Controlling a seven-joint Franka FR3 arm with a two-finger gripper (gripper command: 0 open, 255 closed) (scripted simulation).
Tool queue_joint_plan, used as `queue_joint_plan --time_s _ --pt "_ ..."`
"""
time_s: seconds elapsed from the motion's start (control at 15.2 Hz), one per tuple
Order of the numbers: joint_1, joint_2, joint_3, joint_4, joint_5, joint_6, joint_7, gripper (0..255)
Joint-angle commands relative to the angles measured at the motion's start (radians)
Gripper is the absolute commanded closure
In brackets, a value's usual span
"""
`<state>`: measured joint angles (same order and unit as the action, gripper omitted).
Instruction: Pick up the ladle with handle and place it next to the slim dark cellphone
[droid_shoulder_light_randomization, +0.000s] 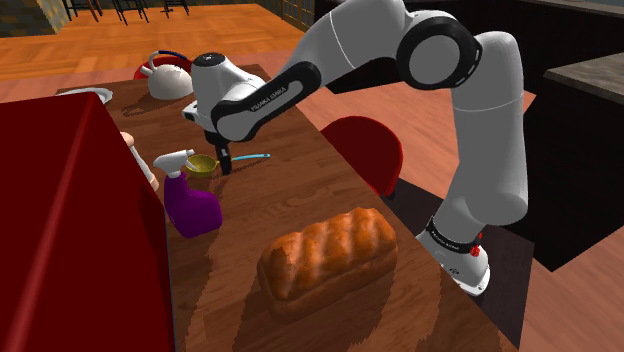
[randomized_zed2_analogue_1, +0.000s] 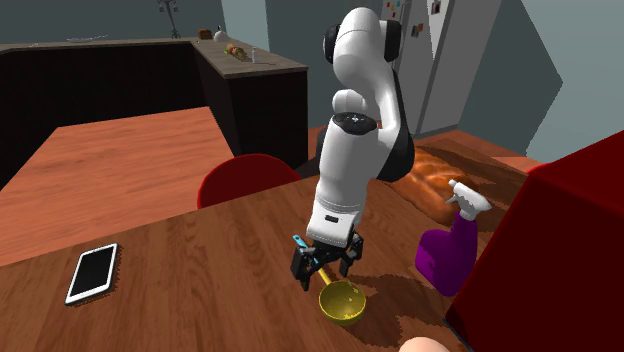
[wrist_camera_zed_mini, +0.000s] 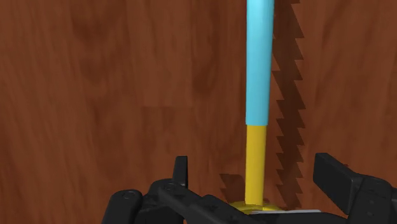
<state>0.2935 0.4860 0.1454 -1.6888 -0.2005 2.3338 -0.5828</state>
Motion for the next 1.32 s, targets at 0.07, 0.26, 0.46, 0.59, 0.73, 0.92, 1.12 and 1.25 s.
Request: queue_joint_plan --time_s 0.07,0.26,0.46,0.59,0.73,0.92,1.12,1.25 --pt "0.001 0.009 -0.001 0.004 -0.002 0.005 0.002 0" --pt "0.001 0.009 -0.001 0.004 -0.002 0.005 0.002 0" --pt "0.001 0.009 -0.001 0.004 -0.002 0.005 0.002 255" --pt "0.001 0.009 -0.001 0.004 -0.002 0.005 0.002 255" --pt "0.001 0.009 -0.001 0.005 -0.002 0.005 0.001 255" --pt "0.001 0.009 -0.001 0.005 -0.002 0.005 0.001 255" --pt "0.001 0.002 0.000 0.008 0.000 -0.005 0.000 255" --pt "-0.001 -0.011 0.003 0.016 0.005 -0.026 -0.005 255"
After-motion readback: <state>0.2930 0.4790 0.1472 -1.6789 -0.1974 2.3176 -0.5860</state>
